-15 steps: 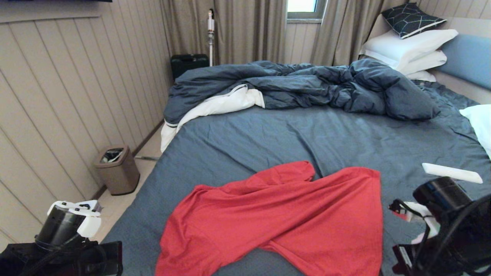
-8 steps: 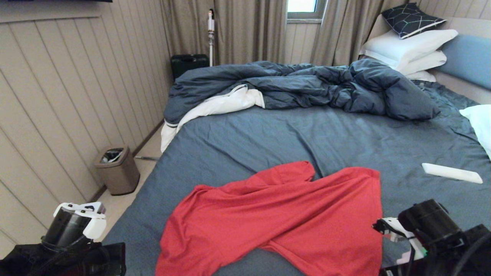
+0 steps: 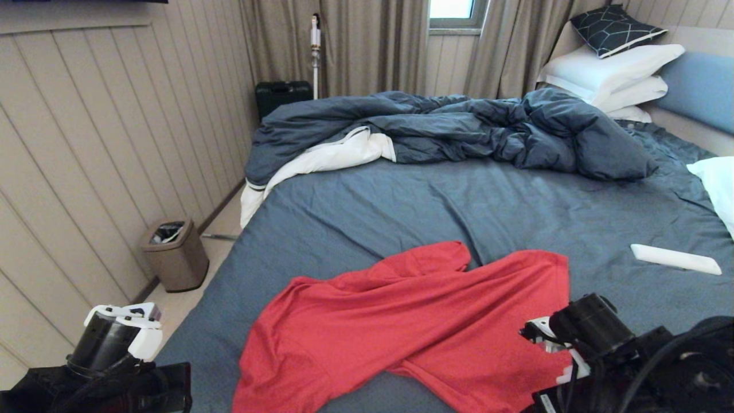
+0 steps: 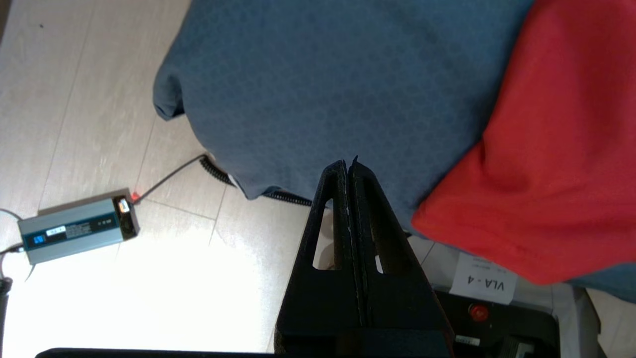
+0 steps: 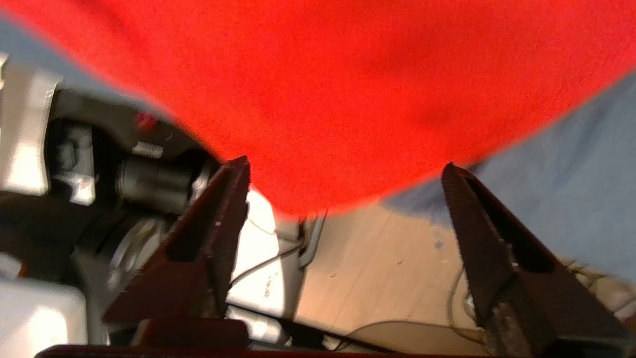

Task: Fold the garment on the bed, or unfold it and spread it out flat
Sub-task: Unford the red T-shirt

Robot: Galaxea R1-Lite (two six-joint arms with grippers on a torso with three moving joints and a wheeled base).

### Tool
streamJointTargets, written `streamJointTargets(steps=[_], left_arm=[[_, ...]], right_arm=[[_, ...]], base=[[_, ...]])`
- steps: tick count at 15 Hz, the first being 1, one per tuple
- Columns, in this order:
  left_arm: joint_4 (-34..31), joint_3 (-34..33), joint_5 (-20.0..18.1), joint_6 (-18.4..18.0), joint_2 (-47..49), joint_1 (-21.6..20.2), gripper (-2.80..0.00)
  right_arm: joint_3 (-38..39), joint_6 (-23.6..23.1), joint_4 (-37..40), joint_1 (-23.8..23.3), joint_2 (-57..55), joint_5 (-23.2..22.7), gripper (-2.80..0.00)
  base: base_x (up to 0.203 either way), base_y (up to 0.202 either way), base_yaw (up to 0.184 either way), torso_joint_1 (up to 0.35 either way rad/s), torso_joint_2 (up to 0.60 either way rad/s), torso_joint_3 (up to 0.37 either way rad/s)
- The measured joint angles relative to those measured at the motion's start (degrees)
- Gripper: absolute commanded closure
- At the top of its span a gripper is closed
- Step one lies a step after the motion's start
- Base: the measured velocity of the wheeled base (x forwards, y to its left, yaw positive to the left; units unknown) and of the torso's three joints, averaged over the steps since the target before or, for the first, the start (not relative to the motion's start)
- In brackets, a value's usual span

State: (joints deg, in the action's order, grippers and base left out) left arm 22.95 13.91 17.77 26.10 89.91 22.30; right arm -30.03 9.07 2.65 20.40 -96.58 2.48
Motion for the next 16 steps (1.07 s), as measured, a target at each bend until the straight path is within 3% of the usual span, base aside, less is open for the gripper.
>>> streamJointTargets(steps=[14, 15, 16], left_arm=[[-0.1, 0.3, -0.1, 0.7, 1.7, 0.0, 0.0], [0.0, 0.4, 0.0, 0.9, 1.7, 0.0, 0.0], [0.0, 0.5, 0.0, 1.0, 1.7, 0.1, 0.0]], right_arm=[[-2.8, 0.5, -1.0, 3.3, -11.2, 4.1, -2.8], [-3.0, 0.7, -1.0, 3.7, -11.7, 5.0, 0.0], [-3.1, 0.8, -1.0, 4.0, -12.1, 6.1, 0.0]], base=[[0.0, 0.0, 0.0, 0.0, 0.0, 0.0], [0.0, 0.0, 0.0, 0.0, 0.0, 0.0], [0.0, 0.0, 0.0, 0.0, 0.0, 0.0]])
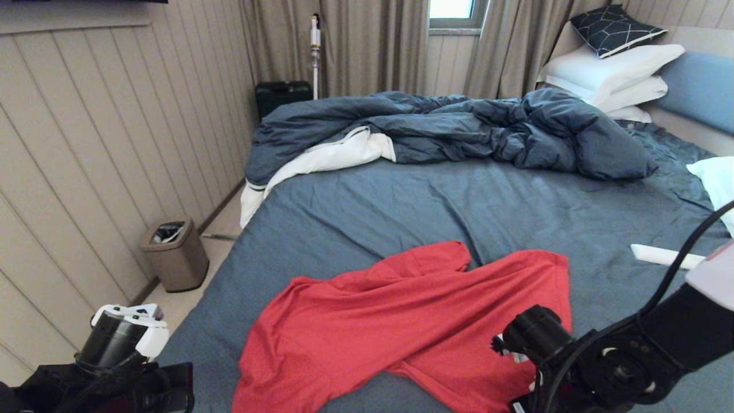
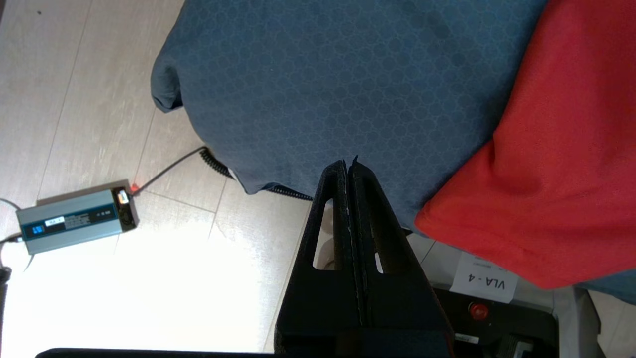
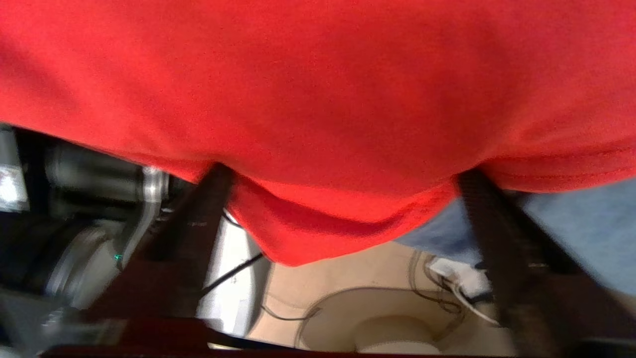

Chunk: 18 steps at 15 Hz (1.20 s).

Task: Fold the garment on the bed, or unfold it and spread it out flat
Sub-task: Unford the red T-shirt

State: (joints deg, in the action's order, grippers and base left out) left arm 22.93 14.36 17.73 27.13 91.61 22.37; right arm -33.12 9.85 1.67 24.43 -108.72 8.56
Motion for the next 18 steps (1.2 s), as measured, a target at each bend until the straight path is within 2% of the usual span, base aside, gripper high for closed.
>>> streamJointTargets(steps=[8, 13, 15, 18], left_arm=[[0.0, 0.0, 0.0, 0.2, 0.0, 0.0, 0.0], [0.0, -0.1, 0.0, 0.1, -0.3, 0.0, 0.0], [-0.1, -0.3, 0.0, 0.1, -0.5, -0.1, 0.0], [-0.1, -0.3, 0.0, 0.1, -0.5, 0.0, 0.0]], right_arm=[[1.3, 0.1, 0.1, 0.0, 1.8, 0.8, 0.0], [5.7, -0.5, 0.5, -1.3, 8.8, 1.9, 0.0], [8.3, -1.6, 1.2, -5.2, 11.6, 2.5, 0.0], [11.3, -5.7, 1.7, -14.3, 14.8, 2.7, 0.0]], base=[[0.0, 0.0, 0.0, 0.0, 0.0, 0.0], [0.0, 0.0, 0.0, 0.0, 0.0, 0.0], [0.0, 0.0, 0.0, 0.0, 0.0, 0.0], [0.0, 0.0, 0.0, 0.0, 0.0, 0.0]])
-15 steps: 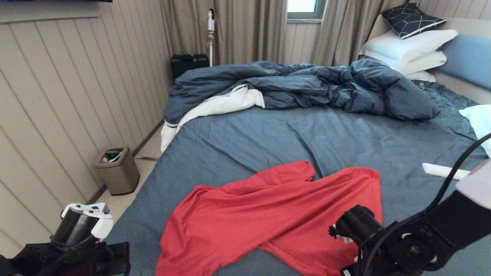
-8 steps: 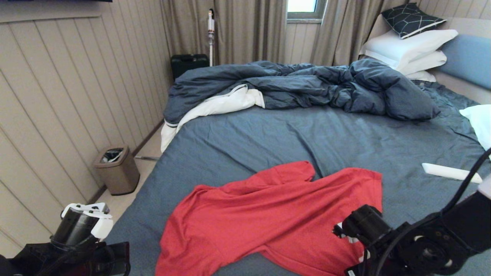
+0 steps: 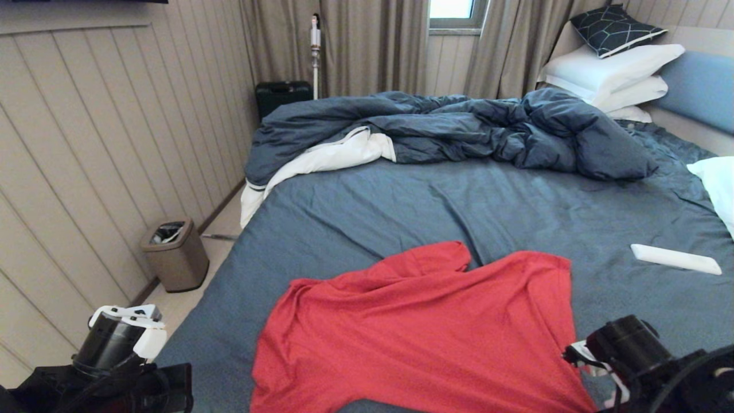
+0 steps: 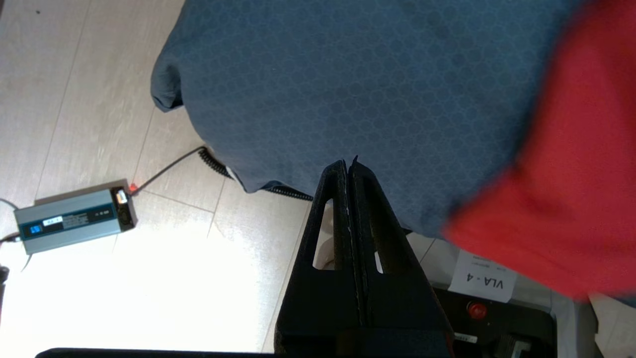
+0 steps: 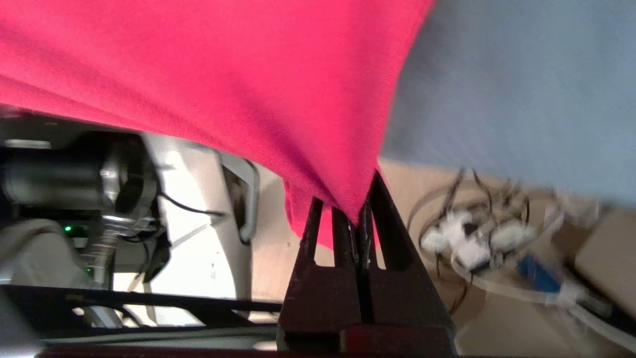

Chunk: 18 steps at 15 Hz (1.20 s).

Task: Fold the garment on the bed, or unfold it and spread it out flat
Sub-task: Unford the red T-shirt

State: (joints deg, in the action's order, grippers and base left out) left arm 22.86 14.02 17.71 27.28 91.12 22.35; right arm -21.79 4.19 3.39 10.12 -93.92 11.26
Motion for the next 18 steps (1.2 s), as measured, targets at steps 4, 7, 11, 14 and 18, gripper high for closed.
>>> streamJointTargets(steps=[4, 7, 11, 14, 18], left_arm=[[0.0, 0.0, 0.0, 0.0, 0.1, 0.0, 0.0], [0.0, 0.0, 0.0, 0.0, 0.2, 0.0, 0.0], [-0.1, 0.0, 0.0, 0.0, 0.3, 0.0, 0.0], [-0.1, 0.0, 0.0, 0.0, 0.3, 0.0, 0.0], [-0.1, 0.0, 0.0, 0.0, 0.3, 0.0, 0.0]], right_arm=[[4.1, -5.5, 0.0, -8.2, 1.8, 0.0, 0.0], [6.5, -7.9, -0.1, -11.8, 2.5, 0.1, 0.0], [8.7, -11.8, -0.4, -17.8, 2.9, 0.3, 0.0], [8.8, -13.8, -0.8, -21.2, 2.6, 0.6, 0.0], [9.5, -13.9, -4.3, -21.9, 1.3, 1.2, -2.8]], base=[[0.0, 0.0, 0.0, 0.0, 0.0, 0.0], [0.0, 0.0, 0.0, 0.0, 0.0, 0.0], [0.0, 0.0, 0.0, 0.0, 0.0, 0.0], [0.0, 0.0, 0.0, 0.0, 0.0, 0.0], [0.0, 0.0, 0.0, 0.0, 0.0, 0.0]])
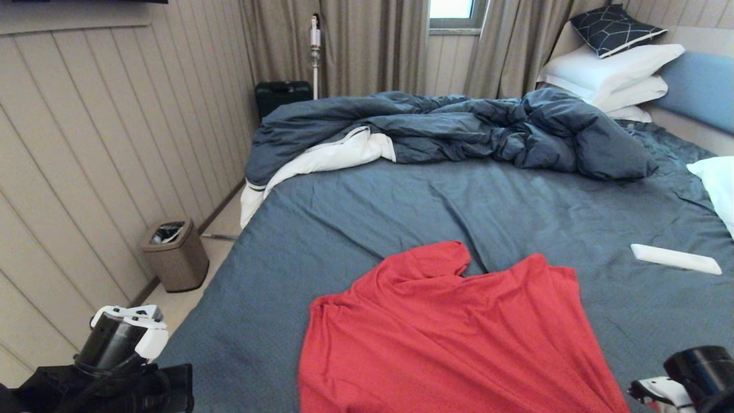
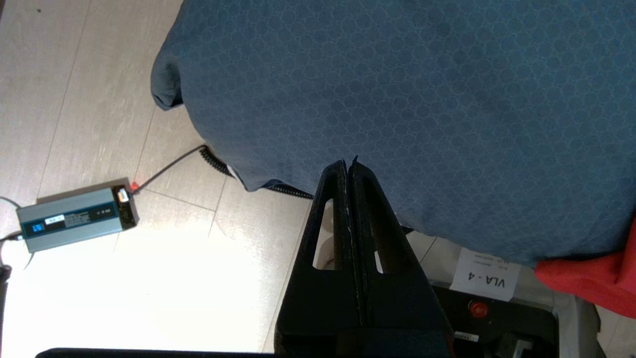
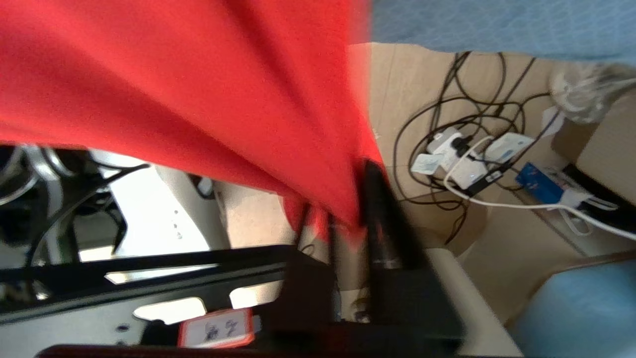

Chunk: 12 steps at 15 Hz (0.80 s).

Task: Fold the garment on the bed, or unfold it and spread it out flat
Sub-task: Unford the red T-shirt

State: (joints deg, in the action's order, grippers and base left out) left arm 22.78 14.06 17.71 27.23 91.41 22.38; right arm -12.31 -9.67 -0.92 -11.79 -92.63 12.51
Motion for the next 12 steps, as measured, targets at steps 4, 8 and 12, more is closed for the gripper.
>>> streamJointTargets(steps=[4, 8, 12], left_arm=[[0.1, 0.1, 0.0, 0.0, 0.1, 0.0, 0.0], [0.1, 0.1, 0.0, 0.0, -0.1, 0.0, 0.0], [0.1, 0.0, 0.0, 0.1, -1.1, 0.0, 0.0]], right_arm=[[0.2, 0.3, -0.4, 0.2, 0.8, -0.5, -2.8], [-0.9, 1.0, -0.3, 0.6, 3.2, -1.5, -2.8], [-11.1, 10.3, 0.3, 5.1, 10.1, -7.7, 0.0]], base=[[0.0, 0.0, 0.0, 0.0, 0.0, 0.0], [0.0, 0.0, 0.0, 0.0, 0.0, 0.0], [0.0, 0.0, 0.0, 0.0, 0.0, 0.0]])
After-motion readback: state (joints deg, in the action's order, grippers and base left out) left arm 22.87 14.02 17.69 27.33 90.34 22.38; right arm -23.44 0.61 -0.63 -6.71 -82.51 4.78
